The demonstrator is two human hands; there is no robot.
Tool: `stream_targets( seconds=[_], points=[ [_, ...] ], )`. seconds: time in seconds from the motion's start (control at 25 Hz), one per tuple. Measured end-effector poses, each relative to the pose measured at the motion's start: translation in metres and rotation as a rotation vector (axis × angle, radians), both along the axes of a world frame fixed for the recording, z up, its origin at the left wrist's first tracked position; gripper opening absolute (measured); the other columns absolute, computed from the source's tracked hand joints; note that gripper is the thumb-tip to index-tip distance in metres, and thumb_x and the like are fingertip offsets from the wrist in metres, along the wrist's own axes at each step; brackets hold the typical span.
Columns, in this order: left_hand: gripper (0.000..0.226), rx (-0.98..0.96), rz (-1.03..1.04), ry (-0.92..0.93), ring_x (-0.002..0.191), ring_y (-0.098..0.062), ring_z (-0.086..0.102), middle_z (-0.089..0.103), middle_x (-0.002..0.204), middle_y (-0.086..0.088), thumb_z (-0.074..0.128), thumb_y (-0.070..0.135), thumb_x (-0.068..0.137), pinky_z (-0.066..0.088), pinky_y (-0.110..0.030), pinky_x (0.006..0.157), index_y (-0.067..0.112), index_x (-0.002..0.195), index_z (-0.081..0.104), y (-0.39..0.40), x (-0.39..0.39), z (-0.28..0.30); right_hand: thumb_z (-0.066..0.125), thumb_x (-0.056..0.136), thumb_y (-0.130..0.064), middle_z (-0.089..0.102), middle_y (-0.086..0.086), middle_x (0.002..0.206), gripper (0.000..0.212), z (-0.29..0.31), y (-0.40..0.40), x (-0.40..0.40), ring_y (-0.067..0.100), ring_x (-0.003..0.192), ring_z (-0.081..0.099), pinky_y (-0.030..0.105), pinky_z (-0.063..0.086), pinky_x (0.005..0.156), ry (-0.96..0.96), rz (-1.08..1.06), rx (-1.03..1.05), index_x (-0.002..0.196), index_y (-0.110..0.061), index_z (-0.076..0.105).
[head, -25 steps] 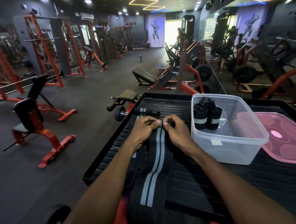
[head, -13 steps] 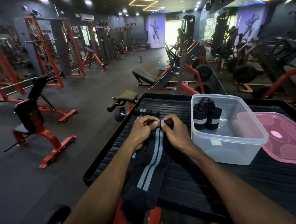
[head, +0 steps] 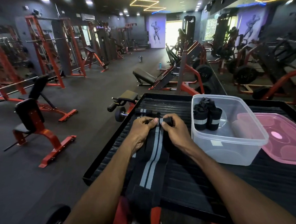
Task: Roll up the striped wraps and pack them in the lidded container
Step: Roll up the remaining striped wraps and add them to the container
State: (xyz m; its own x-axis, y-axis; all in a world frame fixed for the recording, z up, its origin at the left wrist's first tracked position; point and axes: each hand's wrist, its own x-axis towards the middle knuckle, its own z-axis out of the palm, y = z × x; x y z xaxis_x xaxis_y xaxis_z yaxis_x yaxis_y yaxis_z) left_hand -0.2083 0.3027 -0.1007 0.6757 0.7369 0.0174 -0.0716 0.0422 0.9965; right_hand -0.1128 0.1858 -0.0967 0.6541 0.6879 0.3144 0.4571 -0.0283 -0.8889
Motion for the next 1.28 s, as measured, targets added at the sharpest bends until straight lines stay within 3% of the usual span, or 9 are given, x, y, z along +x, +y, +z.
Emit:
stream_targets(
  seconds=[0.12, 0.28, 0.48, 0.64, 0.76, 0.88, 1.0, 1.08, 1.28],
  points=[
    [0.013, 0.049, 0.017, -0.037, 0.103, -0.028, 0.066, 0.071, 0.103, -0.013, 0.08, 0.017, 0.081, 0.048, -0.056, 0.105, 0.013, 0.09, 0.072, 0.0009, 0.0007, -0.0018, 0.057, 0.097, -0.025, 0.068, -0.001, 0.102, 0.013, 0.0009, 0.001, 0.0019, 0.015, 0.096, 0.06, 0.031, 0.045, 0.083, -0.02, -0.047, -0.028, 0.104, -0.016, 0.065],
    [0.053, -0.13, -0.142, 0.006, 0.111, -0.03, 0.069, 0.075, 0.111, -0.012, 0.086, 0.04, 0.067, 0.047, -0.061, 0.102, 0.013, 0.11, 0.072, -0.0017, -0.0025, 0.0016, 0.055, 0.094, -0.004, 0.068, 0.0, 0.097, 0.015, 0.0029, -0.0002, 0.0032, 0.016, 0.093, 0.061, 0.027, 0.046, 0.084, -0.035, -0.031, 0.105, 0.1, -0.014, 0.065],
    [0.005, -0.072, -0.081, -0.113, 0.098, -0.03, 0.071, 0.076, 0.097, -0.015, 0.08, 0.015, 0.079, 0.048, -0.057, 0.103, 0.016, 0.084, 0.078, -0.0026, -0.0035, 0.0036, 0.06, 0.089, -0.001, 0.066, -0.006, 0.108, 0.026, 0.002, 0.0019, 0.0043, 0.009, 0.103, 0.06, 0.02, 0.046, 0.09, -0.038, 0.015, 0.121, 0.108, -0.017, 0.064],
    [0.009, 0.113, -0.022, -0.012, 0.087, -0.022, 0.069, 0.074, 0.085, -0.007, 0.08, 0.014, 0.079, 0.052, -0.051, 0.095, 0.02, 0.078, 0.073, -0.0034, -0.0044, 0.0039, 0.058, 0.097, -0.018, 0.065, -0.004, 0.1, 0.011, 0.0018, 0.0027, 0.0046, 0.012, 0.096, 0.06, 0.025, 0.041, 0.082, 0.02, -0.054, 0.057, 0.105, -0.014, 0.065],
    [0.016, 0.087, -0.063, -0.017, 0.094, -0.028, 0.072, 0.076, 0.09, -0.007, 0.082, 0.024, 0.077, 0.054, -0.052, 0.092, 0.017, 0.09, 0.075, -0.0046, -0.0037, 0.0026, 0.058, 0.094, -0.006, 0.065, -0.003, 0.095, 0.011, 0.0043, 0.0009, 0.0048, 0.013, 0.092, 0.059, 0.024, 0.043, 0.081, -0.018, -0.058, 0.1, 0.099, -0.014, 0.064],
    [0.008, 0.124, -0.048, -0.042, 0.082, -0.012, 0.072, 0.077, 0.081, 0.005, 0.077, 0.016, 0.085, 0.056, -0.035, 0.083, 0.014, 0.092, 0.074, -0.0076, -0.0038, 0.004, 0.061, 0.089, 0.0, 0.066, -0.004, 0.102, 0.02, 0.0057, -0.0001, 0.0037, 0.01, 0.098, 0.059, 0.02, 0.044, 0.085, -0.064, -0.042, 0.117, 0.103, -0.014, 0.064],
    [0.016, 0.235, 0.02, -0.001, 0.093, -0.016, 0.07, 0.075, 0.098, -0.003, 0.079, 0.013, 0.082, 0.056, -0.034, 0.089, 0.028, 0.088, 0.075, -0.0048, -0.0043, 0.0034, 0.063, 0.093, -0.012, 0.065, -0.004, 0.103, 0.017, 0.0052, 0.0002, 0.0023, 0.009, 0.095, 0.059, 0.01, 0.042, 0.076, 0.048, -0.052, 0.08, 0.11, -0.011, 0.064],
    [0.022, 0.258, 0.023, 0.007, 0.097, -0.016, 0.067, 0.072, 0.103, -0.004, 0.08, 0.012, 0.08, 0.054, -0.033, 0.093, 0.031, 0.087, 0.075, -0.0012, -0.0038, 0.0013, 0.059, 0.097, -0.024, 0.066, -0.001, 0.1, 0.019, 0.0047, 0.001, 0.0028, 0.013, 0.094, 0.06, 0.019, 0.041, 0.074, 0.07, -0.075, 0.011, 0.109, -0.01, 0.063],
    [0.011, 0.154, -0.006, -0.02, 0.096, -0.015, 0.068, 0.07, 0.094, 0.007, 0.079, 0.02, 0.083, 0.053, -0.034, 0.096, 0.019, 0.093, 0.075, -0.0048, -0.0006, 0.0035, 0.059, 0.094, -0.009, 0.066, -0.003, 0.103, 0.014, 0.0061, -0.0017, 0.0015, 0.013, 0.097, 0.059, 0.019, 0.041, 0.078, -0.033, -0.07, 0.049, 0.106, -0.015, 0.064]
  ],
)
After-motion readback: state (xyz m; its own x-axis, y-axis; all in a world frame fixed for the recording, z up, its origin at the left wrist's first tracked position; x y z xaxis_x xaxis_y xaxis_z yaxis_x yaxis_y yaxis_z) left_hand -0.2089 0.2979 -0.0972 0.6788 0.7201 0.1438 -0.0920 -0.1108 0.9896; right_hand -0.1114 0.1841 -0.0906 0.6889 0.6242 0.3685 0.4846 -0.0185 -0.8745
